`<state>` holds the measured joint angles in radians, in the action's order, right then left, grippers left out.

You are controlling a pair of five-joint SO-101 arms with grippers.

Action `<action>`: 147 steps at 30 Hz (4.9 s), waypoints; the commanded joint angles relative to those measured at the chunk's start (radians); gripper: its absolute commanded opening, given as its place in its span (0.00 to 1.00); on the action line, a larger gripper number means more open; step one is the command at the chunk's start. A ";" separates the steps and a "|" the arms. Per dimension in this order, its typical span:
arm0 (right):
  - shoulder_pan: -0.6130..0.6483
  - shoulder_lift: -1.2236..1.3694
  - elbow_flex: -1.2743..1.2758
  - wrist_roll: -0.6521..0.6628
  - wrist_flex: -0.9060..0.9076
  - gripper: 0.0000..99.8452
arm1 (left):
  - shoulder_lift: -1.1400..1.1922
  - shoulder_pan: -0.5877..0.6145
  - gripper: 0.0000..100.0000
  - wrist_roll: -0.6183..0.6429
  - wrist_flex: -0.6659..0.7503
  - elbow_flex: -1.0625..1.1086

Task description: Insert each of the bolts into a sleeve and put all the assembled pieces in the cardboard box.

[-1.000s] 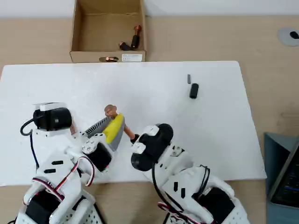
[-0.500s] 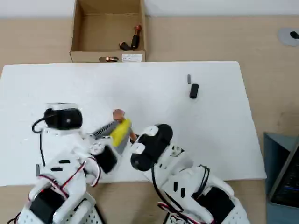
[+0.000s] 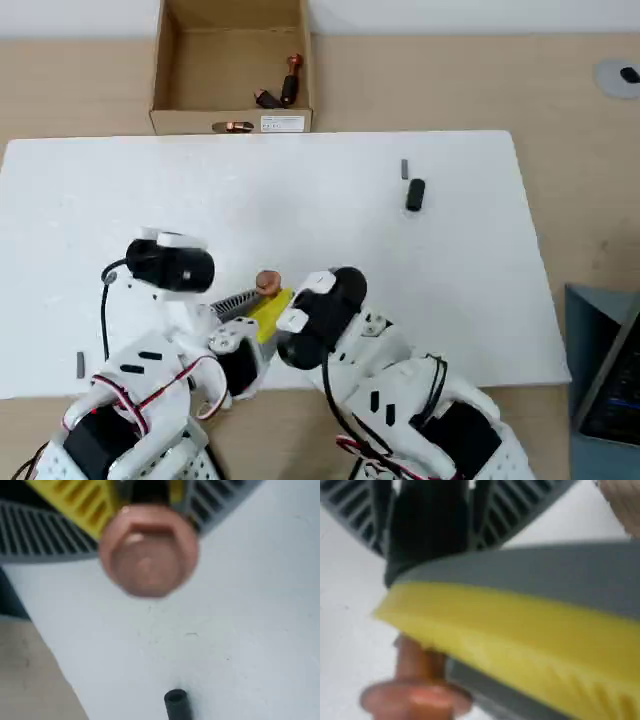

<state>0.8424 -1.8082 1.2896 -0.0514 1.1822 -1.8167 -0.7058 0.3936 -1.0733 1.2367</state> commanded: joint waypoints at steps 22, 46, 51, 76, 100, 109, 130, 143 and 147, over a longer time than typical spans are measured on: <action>0.001 -0.125 -0.002 -0.003 -0.028 0.01 | 0.004 0.183 0.20 -0.069 -0.110 -0.242; -0.383 -0.031 -0.116 -0.072 0.080 0.01 | -0.001 0.839 0.00 -0.281 -0.011 0.209; -0.386 0.248 -0.325 -0.074 0.026 0.01 | -0.001 0.865 0.00 -0.282 0.066 0.313; -0.387 1.863 -1.629 0.034 -0.353 0.01 | -0.001 0.872 0.00 -0.436 0.103 0.434; -0.389 2.985 -2.778 0.408 -0.367 0.01 | -0.002 0.872 0.00 -0.442 0.104 0.434; -0.389 3.002 -2.776 0.440 -0.336 0.14 | -0.002 0.872 0.00 -0.442 0.104 0.434; -0.435 2.938 -2.959 0.436 -0.133 0.12 | -0.002 0.872 0.00 -0.442 0.104 0.434; -0.438 2.703 -2.957 0.434 0.133 0.01 | -0.002 0.872 0.00 -0.442 0.104 0.434; -0.438 2.611 -2.957 0.402 0.281 0.01 | -0.002 0.872 0.00 -0.442 0.104 0.434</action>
<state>0.4158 0.9398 -1.6149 0.3798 1.3740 -1.8105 0.1534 -0.0422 -0.9874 1.6740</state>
